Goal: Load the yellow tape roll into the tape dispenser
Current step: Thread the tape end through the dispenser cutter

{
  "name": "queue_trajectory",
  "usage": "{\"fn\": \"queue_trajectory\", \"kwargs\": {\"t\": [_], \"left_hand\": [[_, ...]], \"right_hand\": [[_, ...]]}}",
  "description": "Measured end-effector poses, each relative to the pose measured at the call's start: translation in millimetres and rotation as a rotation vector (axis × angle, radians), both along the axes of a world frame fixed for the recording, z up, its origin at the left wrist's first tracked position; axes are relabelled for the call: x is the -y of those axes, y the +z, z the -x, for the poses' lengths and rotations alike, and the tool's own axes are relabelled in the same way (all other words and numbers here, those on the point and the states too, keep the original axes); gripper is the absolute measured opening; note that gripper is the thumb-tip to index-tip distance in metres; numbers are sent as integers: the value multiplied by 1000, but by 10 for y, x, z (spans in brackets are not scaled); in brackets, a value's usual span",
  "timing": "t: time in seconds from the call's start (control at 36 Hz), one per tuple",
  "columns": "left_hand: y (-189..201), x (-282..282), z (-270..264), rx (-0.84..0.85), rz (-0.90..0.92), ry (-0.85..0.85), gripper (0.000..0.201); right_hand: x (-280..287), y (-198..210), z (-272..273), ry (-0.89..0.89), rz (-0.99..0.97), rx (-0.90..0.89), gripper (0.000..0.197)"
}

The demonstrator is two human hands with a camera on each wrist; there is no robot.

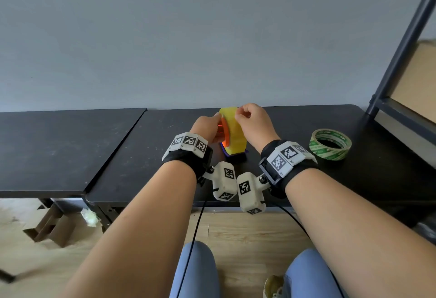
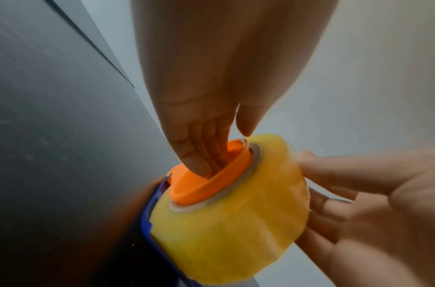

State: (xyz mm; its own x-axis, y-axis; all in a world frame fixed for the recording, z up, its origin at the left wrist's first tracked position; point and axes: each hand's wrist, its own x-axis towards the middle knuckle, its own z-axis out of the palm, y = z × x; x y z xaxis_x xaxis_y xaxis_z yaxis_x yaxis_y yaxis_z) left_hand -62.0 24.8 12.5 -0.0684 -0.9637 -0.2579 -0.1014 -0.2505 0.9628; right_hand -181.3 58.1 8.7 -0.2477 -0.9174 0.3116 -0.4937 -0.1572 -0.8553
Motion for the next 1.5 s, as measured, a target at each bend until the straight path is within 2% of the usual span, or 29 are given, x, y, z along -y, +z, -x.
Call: {"fn": "queue_trajectory", "kwargs": {"t": [0.19, 0.36, 0.5, 0.69, 0.75, 0.81, 0.86, 0.92, 1.08, 1.39, 1.5], "left_hand": [[18, 29, -1, 22, 55, -32, 29], [9, -47, -37, 55, 178, -130, 21], [-99, -86, -67, 171, 235, -222, 27], [-132, -116, -134, 288, 191, -333, 26], [-95, -126, -142, 274, 149, -339, 28], [-61, -127, -129, 190, 108, -308, 31], [-30, -132, -98, 77, 65, -257, 23], [-10, -137, -59, 35, 41, -232, 18], [-23, -153, 4, 43, 112, -202, 26], [-35, -193, 68, 38, 129, -168, 23], [-29, -199, 66, 99, 136, -208, 21]], "right_hand": [[-21, -11, 32, 29, -9, 19, 19], [5, 19, 52, -1, 6, 39, 19], [49, 30, 93, -49, 18, 37, 15], [53, -1, 53, -59, 24, 38, 18], [52, -2, 40, -52, 24, 30, 18], [47, -5, 35, -50, 31, 20, 17], [38, -7, 38, -48, 36, 21, 15], [18, -7, 41, -43, 34, 21, 14], [-24, 9, 74, -33, 54, 9, 11], [-24, 7, 98, -47, 63, -25, 11], [22, 4, 93, -82, 90, -92, 16]]}}
